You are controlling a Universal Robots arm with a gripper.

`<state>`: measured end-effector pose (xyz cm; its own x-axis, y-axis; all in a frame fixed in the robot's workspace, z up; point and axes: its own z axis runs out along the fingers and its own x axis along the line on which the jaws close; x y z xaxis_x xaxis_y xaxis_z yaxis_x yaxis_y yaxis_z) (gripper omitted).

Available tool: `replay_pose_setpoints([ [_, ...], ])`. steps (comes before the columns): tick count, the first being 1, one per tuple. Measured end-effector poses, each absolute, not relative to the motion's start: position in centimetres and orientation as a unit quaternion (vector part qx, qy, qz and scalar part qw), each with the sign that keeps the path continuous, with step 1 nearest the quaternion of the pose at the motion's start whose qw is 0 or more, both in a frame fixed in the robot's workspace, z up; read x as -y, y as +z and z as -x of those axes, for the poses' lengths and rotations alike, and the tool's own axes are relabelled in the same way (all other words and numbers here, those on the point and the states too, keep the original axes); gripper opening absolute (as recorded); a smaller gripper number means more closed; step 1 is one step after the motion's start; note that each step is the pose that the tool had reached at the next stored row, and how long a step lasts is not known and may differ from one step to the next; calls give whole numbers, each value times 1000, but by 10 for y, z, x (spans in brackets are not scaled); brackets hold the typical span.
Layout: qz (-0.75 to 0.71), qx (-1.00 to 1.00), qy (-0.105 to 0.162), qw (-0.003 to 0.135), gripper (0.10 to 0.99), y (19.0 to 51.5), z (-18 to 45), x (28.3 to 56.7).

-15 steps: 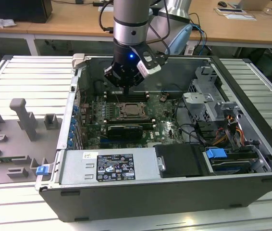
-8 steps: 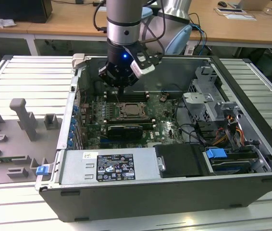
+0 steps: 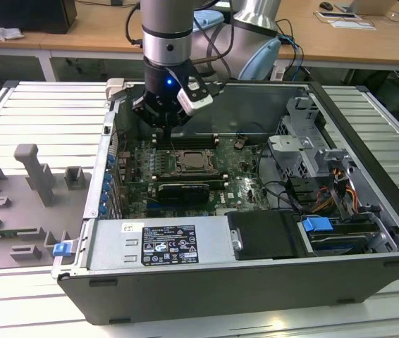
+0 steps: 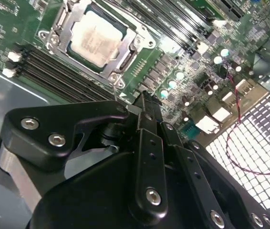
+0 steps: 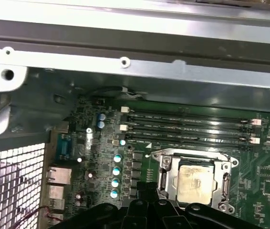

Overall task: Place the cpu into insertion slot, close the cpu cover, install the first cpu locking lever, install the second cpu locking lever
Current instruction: 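Install the first cpu locking lever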

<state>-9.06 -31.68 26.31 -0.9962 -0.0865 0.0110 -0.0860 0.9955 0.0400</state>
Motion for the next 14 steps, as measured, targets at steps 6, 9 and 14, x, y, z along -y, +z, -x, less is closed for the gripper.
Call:
replay_pose_setpoints([
  [6, -43, 999, -20, 6, 106, 263, 101, 317],
  [9, -43, 999, -20, 6, 106, 263, 105, 315],
  [14, -39, 999, -20, 6, 106, 260, 105, 301],
])
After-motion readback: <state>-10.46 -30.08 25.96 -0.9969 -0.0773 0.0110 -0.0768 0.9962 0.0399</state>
